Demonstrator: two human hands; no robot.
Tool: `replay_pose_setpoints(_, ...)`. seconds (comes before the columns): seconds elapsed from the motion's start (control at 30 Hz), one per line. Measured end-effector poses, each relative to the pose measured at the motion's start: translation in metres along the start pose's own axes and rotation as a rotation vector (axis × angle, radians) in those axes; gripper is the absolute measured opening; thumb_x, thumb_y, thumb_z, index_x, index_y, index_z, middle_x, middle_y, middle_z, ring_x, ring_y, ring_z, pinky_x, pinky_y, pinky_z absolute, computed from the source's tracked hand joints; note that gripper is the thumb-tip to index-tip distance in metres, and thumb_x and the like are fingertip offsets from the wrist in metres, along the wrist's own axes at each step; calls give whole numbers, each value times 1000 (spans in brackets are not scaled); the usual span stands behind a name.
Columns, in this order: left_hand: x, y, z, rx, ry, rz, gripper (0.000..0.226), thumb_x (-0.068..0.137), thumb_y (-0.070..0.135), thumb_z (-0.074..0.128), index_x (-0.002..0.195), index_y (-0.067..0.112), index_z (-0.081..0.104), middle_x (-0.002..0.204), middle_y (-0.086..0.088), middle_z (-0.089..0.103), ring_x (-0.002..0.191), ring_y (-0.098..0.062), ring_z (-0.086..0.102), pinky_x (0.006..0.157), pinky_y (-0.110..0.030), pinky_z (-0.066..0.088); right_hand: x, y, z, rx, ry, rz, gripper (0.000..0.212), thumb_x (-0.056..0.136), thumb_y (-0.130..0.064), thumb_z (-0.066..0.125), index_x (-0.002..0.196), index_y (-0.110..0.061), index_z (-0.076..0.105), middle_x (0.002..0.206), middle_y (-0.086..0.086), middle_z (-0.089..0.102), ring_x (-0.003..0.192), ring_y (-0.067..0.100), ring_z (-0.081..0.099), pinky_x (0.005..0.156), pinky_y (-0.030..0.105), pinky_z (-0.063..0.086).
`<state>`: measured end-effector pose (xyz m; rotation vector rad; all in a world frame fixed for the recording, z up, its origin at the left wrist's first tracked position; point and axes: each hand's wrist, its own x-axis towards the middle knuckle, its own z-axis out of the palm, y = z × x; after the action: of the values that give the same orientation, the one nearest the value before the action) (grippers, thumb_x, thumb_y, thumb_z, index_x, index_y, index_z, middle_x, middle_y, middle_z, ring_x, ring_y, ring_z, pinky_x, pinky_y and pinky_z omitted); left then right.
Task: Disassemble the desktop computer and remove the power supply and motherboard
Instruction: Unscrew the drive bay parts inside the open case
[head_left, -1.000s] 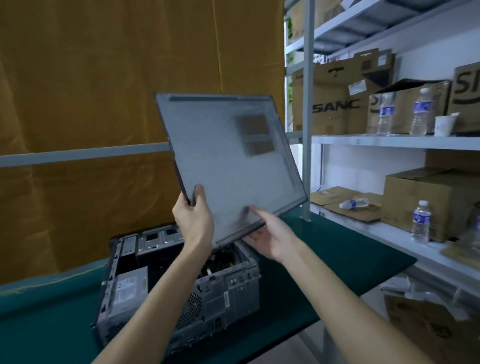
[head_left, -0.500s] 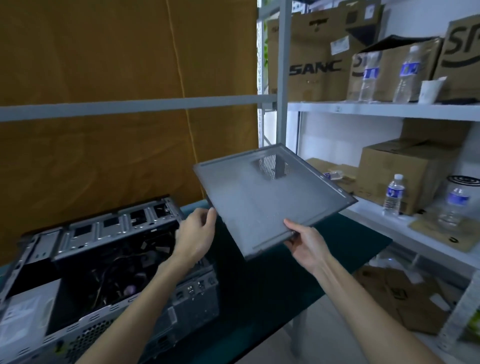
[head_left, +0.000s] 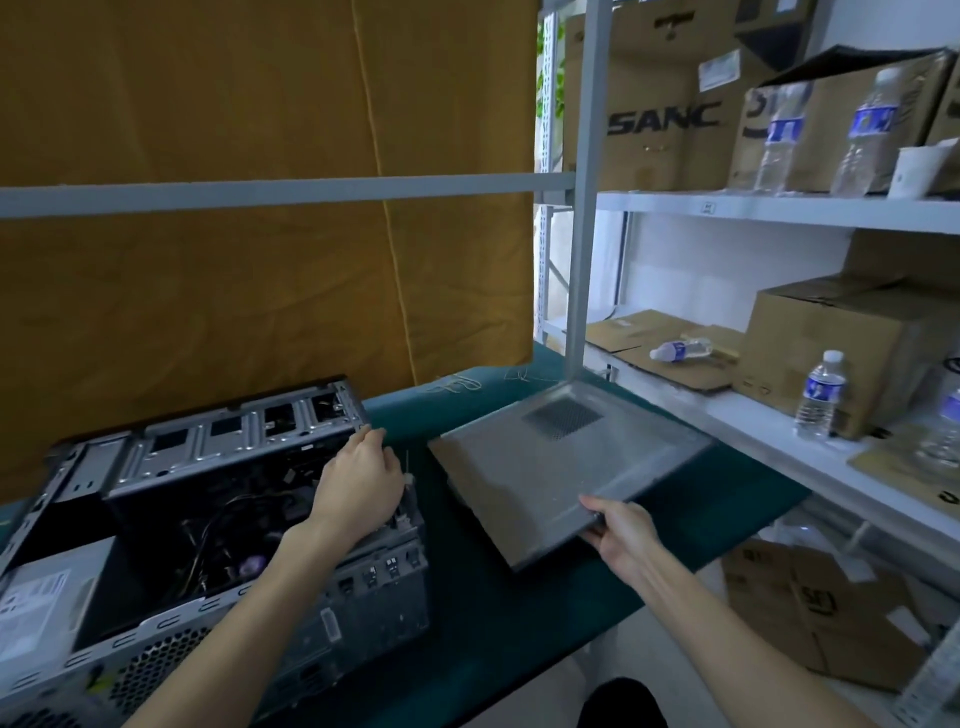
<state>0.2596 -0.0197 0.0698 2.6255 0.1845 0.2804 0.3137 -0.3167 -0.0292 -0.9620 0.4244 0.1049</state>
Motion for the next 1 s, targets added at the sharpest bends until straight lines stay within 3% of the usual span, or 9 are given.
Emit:
replay_pose_setpoints(0.23,-4,6,-2,49,29,2,49,107,23,36,152,4,39,161,-11,35,148,-30,33,118,-43,33,15,-6,-7,-107,8,69,24,90,11,67,111,0,59,105,20,68,91,31,67,75,42,56)
replay_pose_setpoints(0.3,-4,6,-2,75,37,3,48,106,22,37,150,4,42,159,-11,38,146,-31,36,115,-42,35,12,-9,-12,-323,33,79,26,88,0,76,108,1,59,99,22,70,82,31,70,58,36,60)
replay_pose_setpoints(0.37,-5,7,-3,94,32,13,45,106,23,37,146,3,47,157,-12,41,142,-32,41,111,-42,38,8,-13,-18,-613,61,109,34,87,-18,82,101,3,60,75,19,71,60,26,70,44,28,55)
replay_pose_setpoints(0.43,-4,5,-3,106,19,22,42,106,23,37,140,3,51,151,-12,46,136,-34,46,107,-42,41,6,-22,-21,-984,83,130,38,90,-32,79,84,0,60,54,12,64,42,18,60,40,23,45)
replay_pose_setpoints(0.53,-2,-2,-6,126,8,52,41,106,27,38,136,3,54,147,-13,50,132,-33,49,105,-42,43,5,-37,-17,-1482,101,6,35,92,-28,71,68,-5,62,48,6,62,35,15,52,40,18,38)
replay_pose_setpoints(0.7,3,-18,-16,159,6,159,52,106,40,40,151,15,46,160,-6,39,146,-25,39,117,-38,36,7,-15,50,-1623,-100,-454,30,94,-30,65,68,-16,60,71,7,64,77,30,66,72,36,51)
replay_pose_setpoints(0.77,6,-27,-21,153,4,211,48,107,40,41,150,20,48,159,-2,42,144,-22,42,116,-35,37,10,12,79,-1591,-257,-490,26,98,-37,64,108,-13,71,113,10,70,111,28,65,97,36,50)
replay_pose_setpoints(0.83,9,-37,-27,108,-1,259,44,107,37,43,148,25,51,157,2,45,143,-18,43,116,-33,37,18,39,96,-1651,-409,-448,53,102,-37,58,147,-10,50,148,10,49,138,29,46,115,38,35)
replay_pose_setpoints(1.0,12,-51,-30,-8,-3,290,39,105,30,49,144,29,55,152,9,49,138,-15,49,110,-27,40,32,77,93,-1857,-413,-590,45,108,-28,42,151,-15,43,148,16,40,141,35,35,117,40,29)
